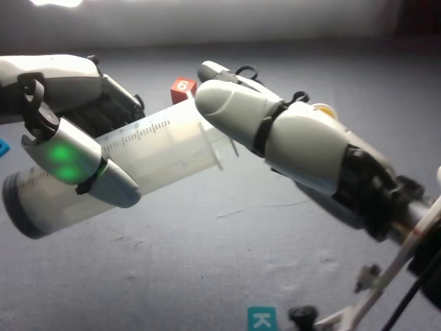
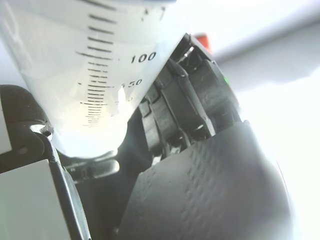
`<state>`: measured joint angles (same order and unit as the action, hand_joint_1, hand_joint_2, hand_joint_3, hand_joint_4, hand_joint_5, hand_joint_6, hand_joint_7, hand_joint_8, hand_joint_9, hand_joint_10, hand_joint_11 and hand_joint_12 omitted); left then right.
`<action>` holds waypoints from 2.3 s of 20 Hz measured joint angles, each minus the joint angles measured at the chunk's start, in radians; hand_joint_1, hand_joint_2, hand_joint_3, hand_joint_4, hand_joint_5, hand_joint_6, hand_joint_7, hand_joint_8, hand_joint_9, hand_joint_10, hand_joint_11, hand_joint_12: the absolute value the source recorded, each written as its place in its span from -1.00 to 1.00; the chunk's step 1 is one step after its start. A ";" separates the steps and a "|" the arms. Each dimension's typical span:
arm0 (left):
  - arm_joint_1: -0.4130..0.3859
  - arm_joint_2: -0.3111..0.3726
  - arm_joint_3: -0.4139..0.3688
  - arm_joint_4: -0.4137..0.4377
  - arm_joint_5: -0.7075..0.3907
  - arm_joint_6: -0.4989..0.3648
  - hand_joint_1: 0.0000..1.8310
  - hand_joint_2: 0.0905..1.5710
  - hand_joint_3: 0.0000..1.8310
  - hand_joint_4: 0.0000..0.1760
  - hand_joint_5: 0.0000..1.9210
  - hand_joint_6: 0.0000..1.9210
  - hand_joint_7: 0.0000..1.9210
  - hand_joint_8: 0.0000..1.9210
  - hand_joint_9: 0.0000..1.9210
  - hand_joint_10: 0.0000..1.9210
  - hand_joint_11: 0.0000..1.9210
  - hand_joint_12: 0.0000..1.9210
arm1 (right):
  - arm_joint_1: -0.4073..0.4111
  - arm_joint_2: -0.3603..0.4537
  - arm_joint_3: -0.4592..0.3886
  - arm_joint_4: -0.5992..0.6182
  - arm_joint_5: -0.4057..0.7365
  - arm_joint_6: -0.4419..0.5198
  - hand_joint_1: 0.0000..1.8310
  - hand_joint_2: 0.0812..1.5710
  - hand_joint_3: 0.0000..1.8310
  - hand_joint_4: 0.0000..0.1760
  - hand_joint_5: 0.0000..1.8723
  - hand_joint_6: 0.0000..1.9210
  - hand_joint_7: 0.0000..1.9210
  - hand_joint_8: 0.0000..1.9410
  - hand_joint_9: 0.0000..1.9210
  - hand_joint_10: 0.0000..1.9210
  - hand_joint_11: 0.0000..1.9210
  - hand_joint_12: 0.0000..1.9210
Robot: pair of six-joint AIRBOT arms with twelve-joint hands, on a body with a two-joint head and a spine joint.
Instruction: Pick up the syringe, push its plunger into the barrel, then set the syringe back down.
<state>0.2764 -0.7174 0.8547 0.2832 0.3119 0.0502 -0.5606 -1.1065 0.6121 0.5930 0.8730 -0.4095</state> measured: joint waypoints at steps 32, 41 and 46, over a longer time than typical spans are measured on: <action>0.233 -0.310 0.263 0.171 -0.102 -0.027 0.34 0.39 -1.00 -1.00 -0.10 0.23 0.13 -0.12 0.10 -0.17 -0.24 0.47 | -0.116 0.313 0.163 -0.655 -0.175 0.031 -1.00 0.49 -1.00 -1.00 -1.00 -1.00 -1.00 -1.00 -1.00 -1.00 -1.00 -1.00; 0.275 -0.315 0.267 0.196 -0.145 -0.028 0.24 0.43 -1.00 -1.00 -0.24 -0.71 -0.03 -0.79 -0.04 -0.70 -0.52 0.23 | -0.116 0.301 0.163 -0.657 -0.175 0.028 -1.00 0.50 -1.00 -1.00 -1.00 -1.00 -1.00 -1.00 -1.00 -1.00 -1.00 -1.00; 0.275 -0.313 0.262 0.196 -0.150 -0.029 -0.20 0.11 -1.00 -1.00 -1.00 -1.00 -0.99 -1.00 -0.99 -1.00 -1.00 -0.45 | -0.116 0.301 0.163 -0.654 -0.175 0.028 -1.00 0.50 -1.00 -1.00 -0.99 -0.99 -1.00 -1.00 -1.00 -1.00 -1.00 -1.00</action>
<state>0.5514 -1.0306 1.1168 0.4797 0.1616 0.0216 -0.6762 -0.8059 0.7746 -0.0608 0.6979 -0.3817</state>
